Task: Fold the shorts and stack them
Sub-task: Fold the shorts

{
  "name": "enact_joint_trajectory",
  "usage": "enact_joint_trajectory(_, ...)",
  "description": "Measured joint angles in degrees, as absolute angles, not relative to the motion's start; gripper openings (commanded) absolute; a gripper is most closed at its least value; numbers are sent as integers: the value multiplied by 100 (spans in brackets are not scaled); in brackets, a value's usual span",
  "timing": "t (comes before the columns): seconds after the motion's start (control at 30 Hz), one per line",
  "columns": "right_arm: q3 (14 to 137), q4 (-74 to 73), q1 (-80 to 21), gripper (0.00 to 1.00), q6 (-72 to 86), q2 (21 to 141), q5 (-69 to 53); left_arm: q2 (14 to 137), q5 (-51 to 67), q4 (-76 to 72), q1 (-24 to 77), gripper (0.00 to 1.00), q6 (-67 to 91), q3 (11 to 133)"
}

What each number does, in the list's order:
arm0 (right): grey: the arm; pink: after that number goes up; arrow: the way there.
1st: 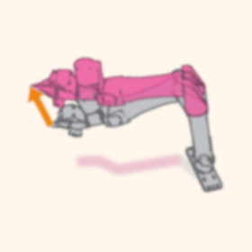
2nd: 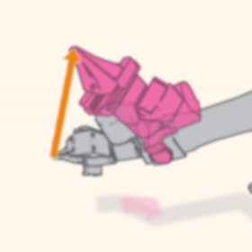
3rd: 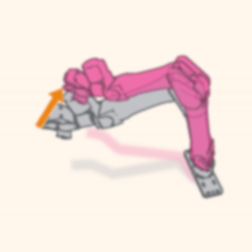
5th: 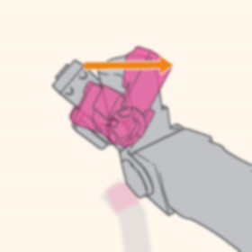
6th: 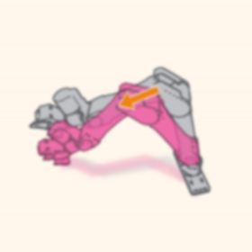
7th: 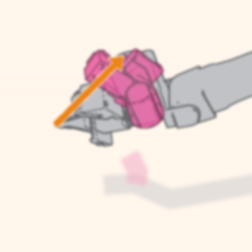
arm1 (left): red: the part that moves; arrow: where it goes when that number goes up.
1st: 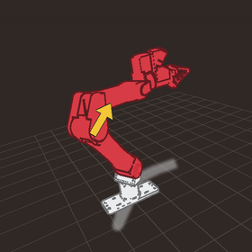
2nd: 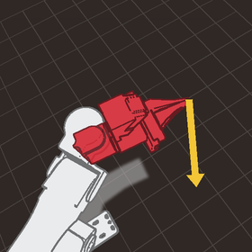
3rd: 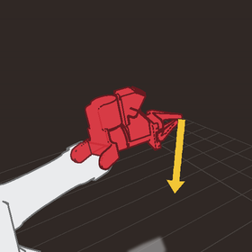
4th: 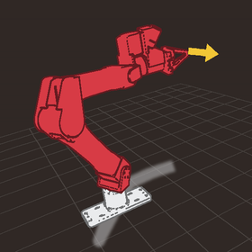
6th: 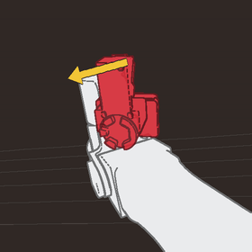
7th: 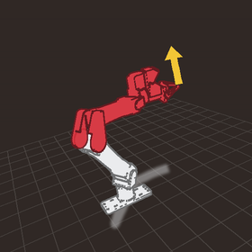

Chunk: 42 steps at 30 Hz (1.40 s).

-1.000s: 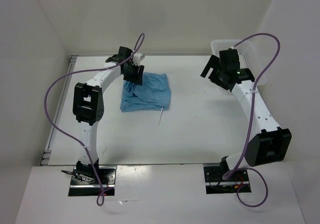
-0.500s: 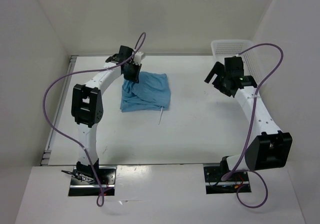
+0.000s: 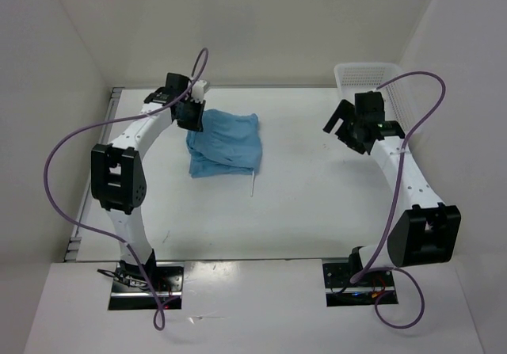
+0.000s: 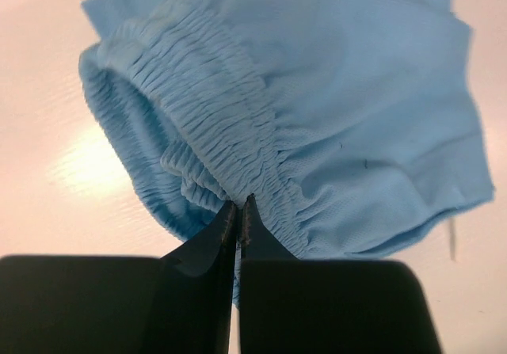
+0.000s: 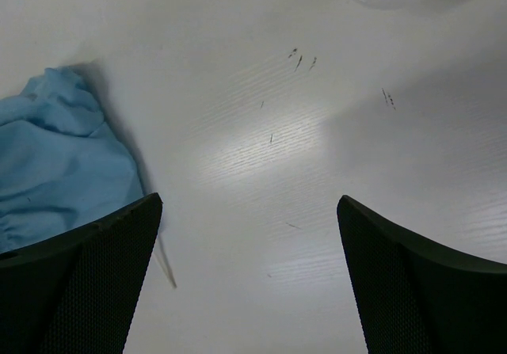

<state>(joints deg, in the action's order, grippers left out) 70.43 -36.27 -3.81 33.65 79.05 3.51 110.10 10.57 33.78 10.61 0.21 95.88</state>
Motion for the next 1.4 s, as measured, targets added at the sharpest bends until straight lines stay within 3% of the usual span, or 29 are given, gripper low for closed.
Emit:
enact_joint_trajectory(0.4,6982,-3607,-381,98,3365,8191,257,11666,1142,2867,416,0,25,8982)
enact_joint_trajectory(0.43,6982,-3599,-381,100,3367,8191,252,11684,1146,2834,412,11,25,8973)
enact_joint_trajectory(0.5,6982,-3599,-381,100,3367,8191,235,11695,1140,2805,401,19,38,8952)
enact_joint_trajectory(0.53,6982,-3597,-381,100,3367,8191,231,11695,1135,2797,397,30,27,8941)
enact_joint_trajectory(0.57,6982,-3597,-381,100,3369,8191,231,11692,1120,2792,397,79,3,8932)
enact_joint_trajectory(0.6,6982,-3597,-381,100,3367,8191,224,11688,1103,2770,386,97,8,8914)
enact_joint_trajectory(0.63,6982,-3597,-381,100,3369,8191,211,11664,1070,2746,381,100,21,8879)
enact_joint_trajectory(1.1,6978,-3509,-1061,100,3251,8187,-3,9389,301,3295,325,100,21,8475)
enact_joint_trajectory(1.4,6971,-3520,-1061,100,3253,7959,290,7970,-128,3706,-106,100,21,7605)
